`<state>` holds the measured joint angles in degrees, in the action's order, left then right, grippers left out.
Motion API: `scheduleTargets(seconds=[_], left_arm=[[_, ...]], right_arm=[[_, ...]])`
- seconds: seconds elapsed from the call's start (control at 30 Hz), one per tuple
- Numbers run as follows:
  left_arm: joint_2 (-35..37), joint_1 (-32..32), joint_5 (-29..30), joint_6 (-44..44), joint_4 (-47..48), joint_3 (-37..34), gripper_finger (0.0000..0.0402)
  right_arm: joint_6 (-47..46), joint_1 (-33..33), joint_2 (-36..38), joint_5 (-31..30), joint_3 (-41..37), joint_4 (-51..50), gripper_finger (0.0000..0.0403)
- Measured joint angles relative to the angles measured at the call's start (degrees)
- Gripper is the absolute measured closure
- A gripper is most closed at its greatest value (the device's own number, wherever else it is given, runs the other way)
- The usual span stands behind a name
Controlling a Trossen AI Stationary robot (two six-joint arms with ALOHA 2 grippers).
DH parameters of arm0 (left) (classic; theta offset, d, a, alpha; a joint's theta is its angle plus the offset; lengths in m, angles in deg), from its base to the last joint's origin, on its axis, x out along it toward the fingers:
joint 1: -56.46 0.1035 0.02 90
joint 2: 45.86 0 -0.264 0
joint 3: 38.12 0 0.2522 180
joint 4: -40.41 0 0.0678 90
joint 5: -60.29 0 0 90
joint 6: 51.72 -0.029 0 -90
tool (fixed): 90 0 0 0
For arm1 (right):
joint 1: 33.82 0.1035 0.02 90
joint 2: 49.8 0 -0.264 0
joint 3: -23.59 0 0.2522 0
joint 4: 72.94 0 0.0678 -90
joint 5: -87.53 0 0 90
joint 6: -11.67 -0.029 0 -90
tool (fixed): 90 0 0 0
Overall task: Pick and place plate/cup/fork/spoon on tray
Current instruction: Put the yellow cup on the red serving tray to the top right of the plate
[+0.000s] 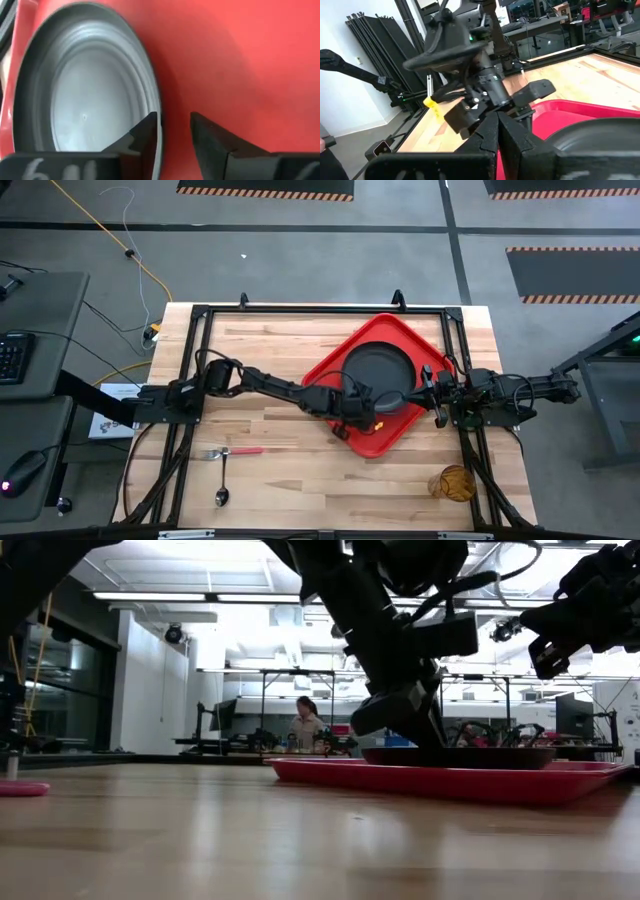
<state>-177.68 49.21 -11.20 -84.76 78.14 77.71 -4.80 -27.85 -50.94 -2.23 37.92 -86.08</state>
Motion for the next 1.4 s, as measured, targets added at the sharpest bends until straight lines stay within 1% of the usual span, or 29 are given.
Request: scheduleTargets(seconds=[0.13, 0.2, 0.27, 0.37, 0.47, 0.53, 0.6, 0.7, 0.77, 0.9, 1.0, 1.03, 1.07, 1.1, 1.17, 1.2, 1.23, 1.3, 1.37, 1.4], left_arm=[[0.76, -0.45, 0.39, 1.67, 3.92, 1.3, 0.0275], [2.03, -0.45, 0.39, 2.99, 10.13, 2.39, 0.0271], [3.44, -0.19, 0.1, 4.56, 13.85, 4.01, 0.0269], [7.57, 0.88, -0.36, 8.72, 21.8, 4.42, 0.0268], [12.81, 2.94, -3.8, 16.1, 29.83, 4.43, 0.0271], [16.93, 4.88, -8.03, 21.38, 31.67, 3.98, 0.0274], [21.98, 6.85, -12.51, 26.04, 31.82, 1.7, 0.0279], [30.64, 9.16, -17.62, 32.31, 26.61, -3.69, 0.0287], [37.34, 9.59, -19.6, 36.28, 20.99, -8.35, 0.0293], [51.1, 8.58, -19.61, 44.11, 6.82, -18.88, 0.0304], [59.87, 6.65, -17.85, 48.34, -2.7, -26.19, 0.0309], [62.43, 5.82, -17.19, 49.17, -5.49, -28.41, 0.031], [64.84, 4.95, -16.51, 49.59, -7.85, -30.36, 0.0311], [67.09, 4.05, -15.81, 50.03, -10.29, -32.2, 0.0311], [70.89, 2.33, -13.58, 50.62, -14.63, -35.45, 0.0311], [72.45, 1.52, -12.12, 50.84, -16.53, -36.89, 0.0312], [73.77, 0.76, -10.46, 50.84, -17.95, -38.22, 0.0312], [75.71, -0.61, -7.04, 50.59, -21.37, -40.56, 0.0312], [76.97, -1.44, -4.29, 50.48, -23.4, -42.22, 0.0312], [77.32, -1.66, -3.25, 50.46, -24.11, -42.75, 0.0312]], right_arm=[[0.0, 0.01, 0.0, -0.01, -0.01, 0.0, 0.0402], [0.0, -0.01, 0.0, -0.01, 0.01, 0.0, 0.0402], [0.0, -0.01, 0.0, 0.01, -0.01, 0.02, 0.0402], [0.0, -0.01, -0.27, 0.0, 0.02, 0.05, 0.0402], [0.0, 0.0, -0.72, -0.02, -0.01, 0.02, 0.0402], [0.0, -0.01, -0.74, 0.02, -0.01, 0.02, 0.0402], [0.0, -0.02, -0.67, -0.01, -0.01, 0.05, 0.0402], [0.0, -0.02, -0.95, -0.04, -0.01, 0.09, 0.0402], [0.0, -0.02, -1.13, 0.01, -0.01, 0.04, 0.0402], [0.55, -0.02, -1.14, -0.21, -0.01, 0.09, 0.0402], [1.87, 0.0, -1.03, -0.96, -0.01, 0.43, 0.0402], [-0.33, -0.01, -1.15, -0.95, -0.01, 1.32, 0.0402], [-4.78, -0.02, -1.38, -0.98, -0.01, 3.9, 0.0402], [-9.92, 0.01, -1.55, -2.25, -0.01, 7.33, 0.0402], [-18.43, -0.02, -1.9, -7.04, -0.03, 15.74, 0.0402], [-20.65, -0.02, -2.09, -9.18, -0.03, 19.84, 0.0402], [-21.21, -0.04, -2.32, -10.31, -0.03, 24.03, 0.0402], [-19.09, -0.04, -3.55, -11.32, -0.03, 34.19, 0.0402], [-15.72, 0.03, -6.06, -10.46, 0.19, 45.05, 0.0402], [-13.95, 0.05, -7.65, -9.1, 0.9, 48.59, 0.0402]])
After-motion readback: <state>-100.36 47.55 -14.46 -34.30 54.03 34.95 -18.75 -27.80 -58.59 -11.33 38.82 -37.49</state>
